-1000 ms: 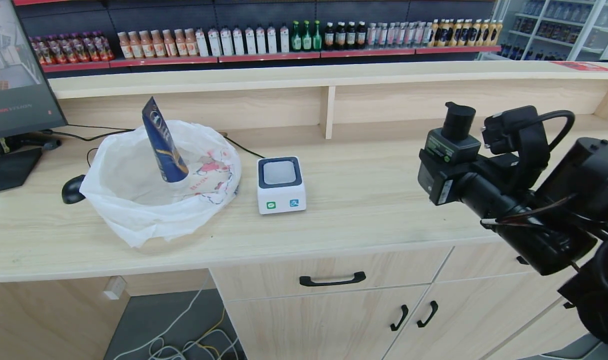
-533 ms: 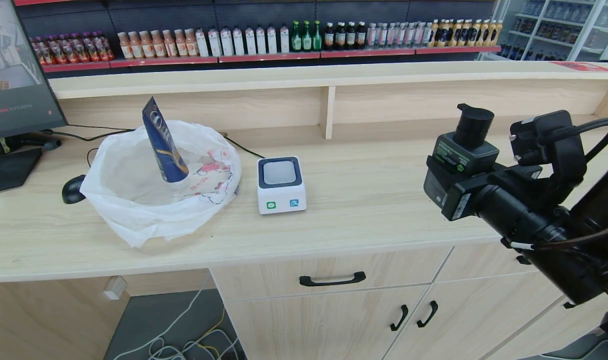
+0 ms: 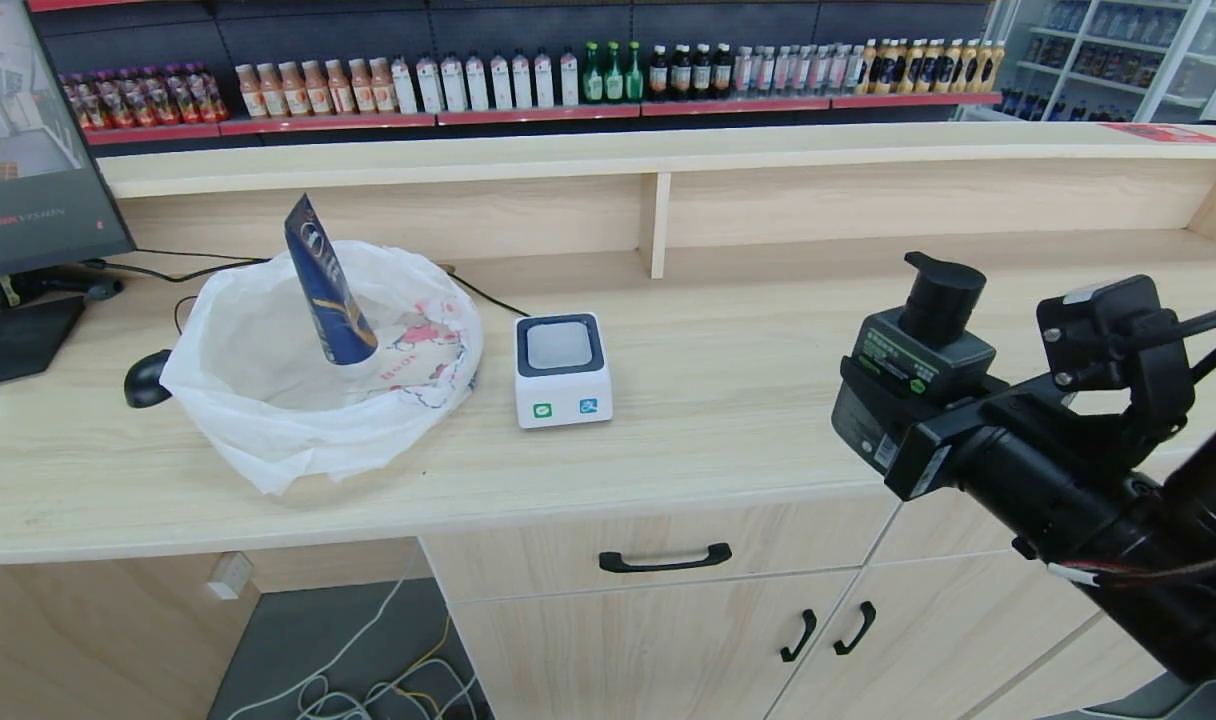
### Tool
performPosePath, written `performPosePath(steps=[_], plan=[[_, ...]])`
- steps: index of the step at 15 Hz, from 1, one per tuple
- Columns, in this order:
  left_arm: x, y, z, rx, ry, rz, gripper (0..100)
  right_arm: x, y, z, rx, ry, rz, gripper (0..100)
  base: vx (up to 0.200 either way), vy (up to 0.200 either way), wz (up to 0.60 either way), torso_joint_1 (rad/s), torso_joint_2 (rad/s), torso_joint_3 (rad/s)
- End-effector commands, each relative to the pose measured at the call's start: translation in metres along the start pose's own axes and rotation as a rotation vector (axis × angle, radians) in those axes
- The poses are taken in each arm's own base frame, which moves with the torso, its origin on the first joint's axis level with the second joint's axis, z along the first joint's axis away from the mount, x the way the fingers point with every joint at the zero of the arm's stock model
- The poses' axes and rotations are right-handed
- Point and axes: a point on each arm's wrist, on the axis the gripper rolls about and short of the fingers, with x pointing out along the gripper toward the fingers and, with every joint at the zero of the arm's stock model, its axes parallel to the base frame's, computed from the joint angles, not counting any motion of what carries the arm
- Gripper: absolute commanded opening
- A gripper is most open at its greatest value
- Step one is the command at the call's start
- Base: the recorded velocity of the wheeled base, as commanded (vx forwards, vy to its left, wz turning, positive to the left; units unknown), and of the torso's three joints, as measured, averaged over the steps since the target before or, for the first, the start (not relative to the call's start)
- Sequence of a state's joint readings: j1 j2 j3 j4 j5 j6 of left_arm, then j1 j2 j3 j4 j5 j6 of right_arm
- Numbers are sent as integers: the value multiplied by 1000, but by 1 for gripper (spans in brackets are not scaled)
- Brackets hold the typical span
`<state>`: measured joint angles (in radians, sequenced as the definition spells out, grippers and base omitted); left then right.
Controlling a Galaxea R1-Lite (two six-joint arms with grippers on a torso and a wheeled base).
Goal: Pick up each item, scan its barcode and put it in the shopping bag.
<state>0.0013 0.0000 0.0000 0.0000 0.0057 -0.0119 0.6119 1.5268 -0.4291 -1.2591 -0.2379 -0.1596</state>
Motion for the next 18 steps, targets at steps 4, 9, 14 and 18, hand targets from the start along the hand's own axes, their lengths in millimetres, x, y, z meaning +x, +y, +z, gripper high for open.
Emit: performPosePath(steps=[4,9,14,18], plan=[[0,0,0,0,0,1,100,-10,8,1,117,-9,85,0,0,0,0,0,0,0],[0,0,0,0,0,1,100,-12,15,-4,352,16,231,0,0,0,0,0,0,0],[0,0,0,0,0,1,100,1,26,-23,460,-51,292,0,0,0,0,0,0,0],[0,0,0,0,0,1,100,-6,52,-20,555,-17,449,0,0,0,0,0,0,0]])
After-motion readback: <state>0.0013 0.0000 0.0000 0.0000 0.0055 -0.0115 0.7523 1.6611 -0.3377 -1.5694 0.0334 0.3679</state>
